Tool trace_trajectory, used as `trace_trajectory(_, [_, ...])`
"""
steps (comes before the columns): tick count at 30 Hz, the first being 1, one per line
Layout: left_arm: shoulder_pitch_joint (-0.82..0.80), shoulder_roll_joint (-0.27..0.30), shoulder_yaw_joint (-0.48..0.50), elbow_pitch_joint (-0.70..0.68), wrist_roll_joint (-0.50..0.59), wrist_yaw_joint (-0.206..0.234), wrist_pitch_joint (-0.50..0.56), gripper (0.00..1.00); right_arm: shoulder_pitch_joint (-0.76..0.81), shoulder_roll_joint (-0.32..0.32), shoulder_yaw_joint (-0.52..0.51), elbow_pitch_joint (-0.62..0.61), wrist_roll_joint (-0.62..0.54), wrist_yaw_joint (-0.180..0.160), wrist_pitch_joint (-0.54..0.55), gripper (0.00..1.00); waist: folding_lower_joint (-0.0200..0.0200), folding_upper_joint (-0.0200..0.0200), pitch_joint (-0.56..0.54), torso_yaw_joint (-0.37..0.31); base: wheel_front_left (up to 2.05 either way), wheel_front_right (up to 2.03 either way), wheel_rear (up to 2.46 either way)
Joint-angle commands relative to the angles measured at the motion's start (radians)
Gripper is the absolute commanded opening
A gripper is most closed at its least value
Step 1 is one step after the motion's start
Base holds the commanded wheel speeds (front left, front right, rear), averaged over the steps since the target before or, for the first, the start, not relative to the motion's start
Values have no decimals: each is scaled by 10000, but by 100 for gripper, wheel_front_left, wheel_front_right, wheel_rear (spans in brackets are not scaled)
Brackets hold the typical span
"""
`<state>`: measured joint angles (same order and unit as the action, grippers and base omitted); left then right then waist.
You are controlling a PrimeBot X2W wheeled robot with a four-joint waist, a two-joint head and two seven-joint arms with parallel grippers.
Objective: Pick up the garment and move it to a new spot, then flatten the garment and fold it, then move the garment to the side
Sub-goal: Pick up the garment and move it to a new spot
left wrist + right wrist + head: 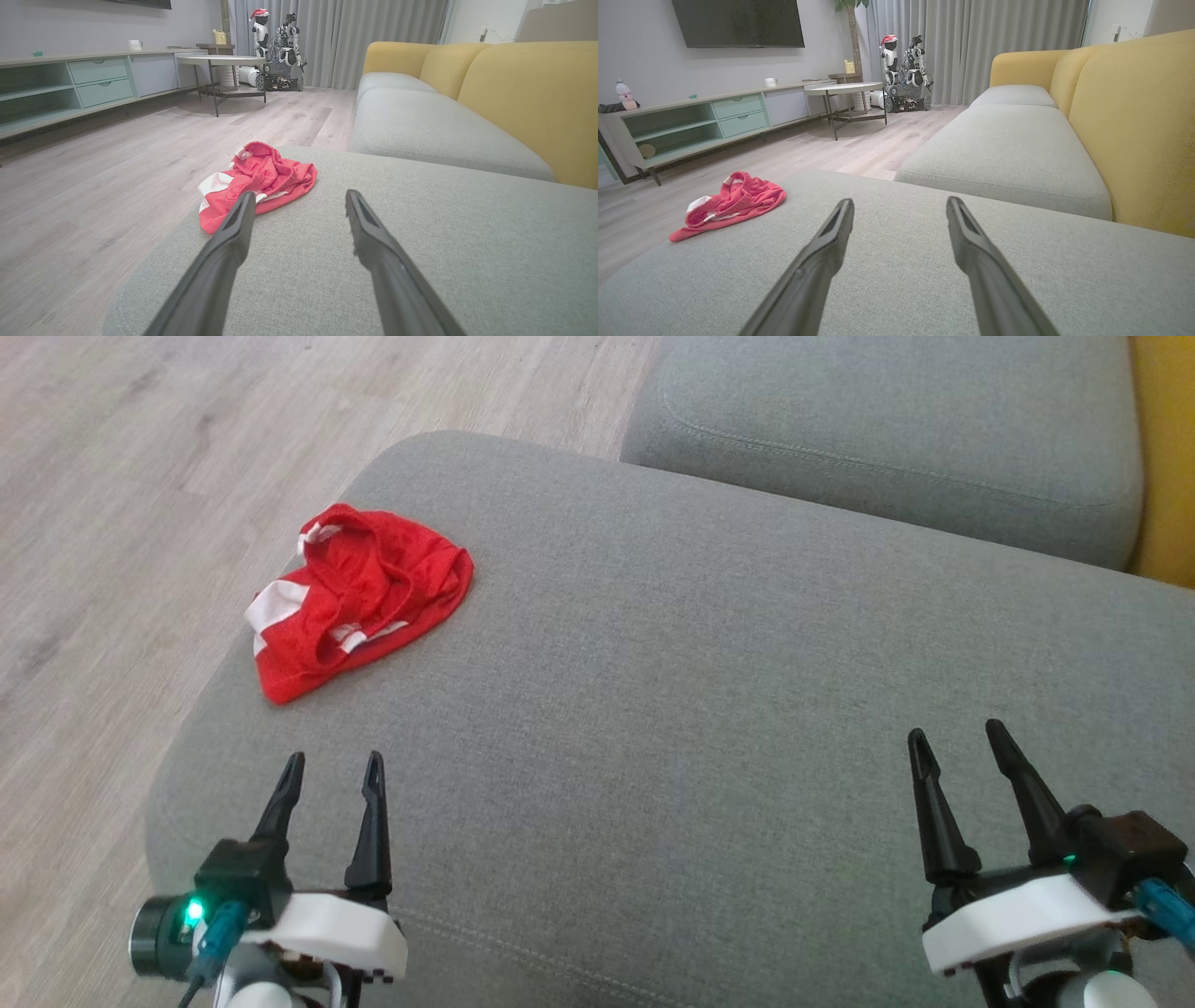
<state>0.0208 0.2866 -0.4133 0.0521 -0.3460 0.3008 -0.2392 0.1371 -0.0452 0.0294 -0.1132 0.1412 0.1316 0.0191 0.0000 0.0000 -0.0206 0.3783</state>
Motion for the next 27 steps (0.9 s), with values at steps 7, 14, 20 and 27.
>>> trace_trajectory(7, [-965,286,505,-403,-48,-17,-113,100,-433,-51,258,-344,52,-9,25,100,0,0,229,17,0,0,0])
trace_trajectory(14, [-2306,300,833,-203,-10,-395,-191,100,-863,-115,351,-741,-198,-9,322,100,0,0,1211,-314,0,0,0])
trace_trajectory(20, [-4074,370,1376,844,-85,-976,-219,100,-1451,-501,514,-1213,-279,-9,672,100,0,0,2586,-899,0,0,0])
trace_trajectory(27, [-5871,345,1971,3220,-363,-1869,-223,100,-1963,-790,691,-1334,-183,-9,750,100,0,0,3611,-1441,0,0,0])
